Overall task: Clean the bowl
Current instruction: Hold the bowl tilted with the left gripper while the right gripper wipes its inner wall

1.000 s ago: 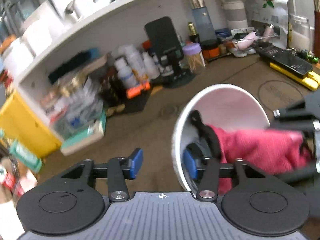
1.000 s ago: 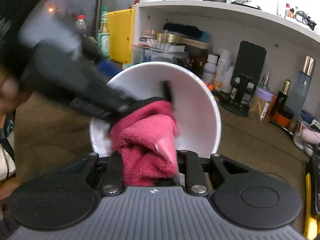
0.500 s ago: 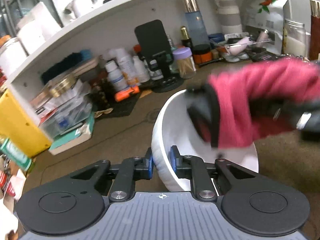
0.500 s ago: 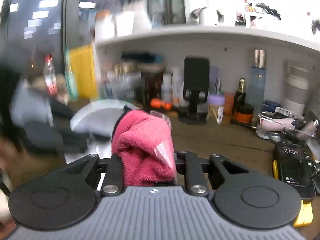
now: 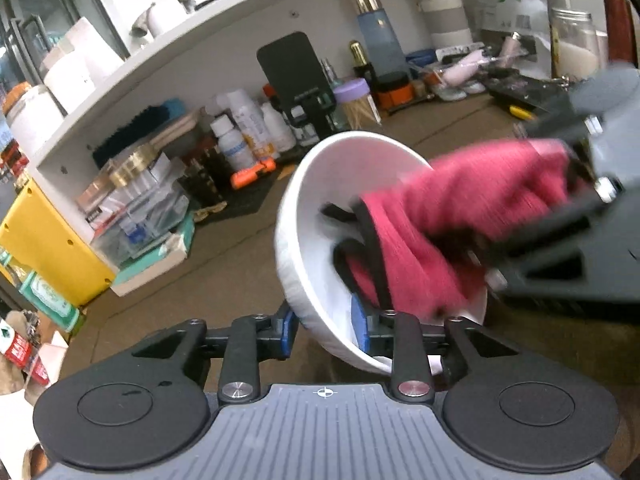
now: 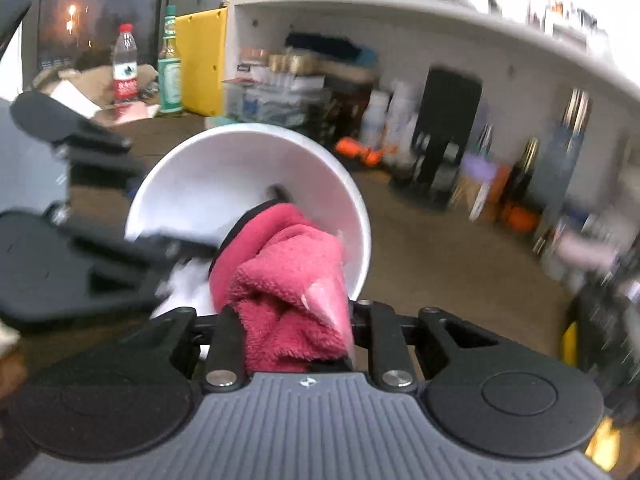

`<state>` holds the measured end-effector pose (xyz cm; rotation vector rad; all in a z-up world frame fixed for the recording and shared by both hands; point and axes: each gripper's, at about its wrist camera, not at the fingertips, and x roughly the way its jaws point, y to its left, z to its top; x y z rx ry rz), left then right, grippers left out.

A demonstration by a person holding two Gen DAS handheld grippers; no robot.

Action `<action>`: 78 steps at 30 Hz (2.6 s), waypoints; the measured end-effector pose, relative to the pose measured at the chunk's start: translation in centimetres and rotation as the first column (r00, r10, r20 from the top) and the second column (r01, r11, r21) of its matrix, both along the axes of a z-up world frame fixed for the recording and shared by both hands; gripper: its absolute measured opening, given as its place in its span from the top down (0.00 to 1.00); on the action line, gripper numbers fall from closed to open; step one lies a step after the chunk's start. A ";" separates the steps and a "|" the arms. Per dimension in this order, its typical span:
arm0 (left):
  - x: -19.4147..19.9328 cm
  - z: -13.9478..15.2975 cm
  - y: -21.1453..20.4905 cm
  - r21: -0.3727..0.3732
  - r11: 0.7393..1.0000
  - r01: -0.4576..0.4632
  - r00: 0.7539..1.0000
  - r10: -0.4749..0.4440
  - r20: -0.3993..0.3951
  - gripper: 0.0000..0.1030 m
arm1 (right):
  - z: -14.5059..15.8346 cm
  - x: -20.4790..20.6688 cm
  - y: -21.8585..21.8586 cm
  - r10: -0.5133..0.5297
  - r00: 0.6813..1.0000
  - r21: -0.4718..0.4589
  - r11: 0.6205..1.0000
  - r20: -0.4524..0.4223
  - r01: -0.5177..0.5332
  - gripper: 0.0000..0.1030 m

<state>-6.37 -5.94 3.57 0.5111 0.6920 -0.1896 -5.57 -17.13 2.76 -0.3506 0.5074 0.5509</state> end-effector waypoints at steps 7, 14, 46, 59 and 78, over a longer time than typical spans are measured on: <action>-0.2 -0.6 0.5 -0.023 1.000 -0.015 1.000 0.015 -0.011 0.68 | 2.1 0.3 1.7 0.082 0.990 0.098 0.991 0.115 -0.094 0.78; -0.5 -0.5 0.6 -0.036 0.999 -0.021 1.000 0.021 -0.005 0.67 | 0.8 -2.0 0.2 0.110 0.994 0.111 0.988 -0.001 -0.110 0.79; 4.4 3.6 0.9 0.019 0.999 -0.046 0.995 0.044 0.095 0.57 | -1.9 -1.6 -0.4 -0.008 1.000 0.087 0.996 0.025 0.006 0.77; -1.2 0.1 2.8 -0.030 0.999 0.026 1.000 -0.026 -0.002 0.64 | 0.6 0.9 -0.4 -0.051 0.997 0.160 0.986 0.064 0.040 0.74; -2.1 1.5 3.8 -0.160 0.987 -0.021 0.998 0.030 0.058 0.71 | -2.9 -5.1 1.8 0.001 0.984 -0.053 0.999 0.181 0.009 0.75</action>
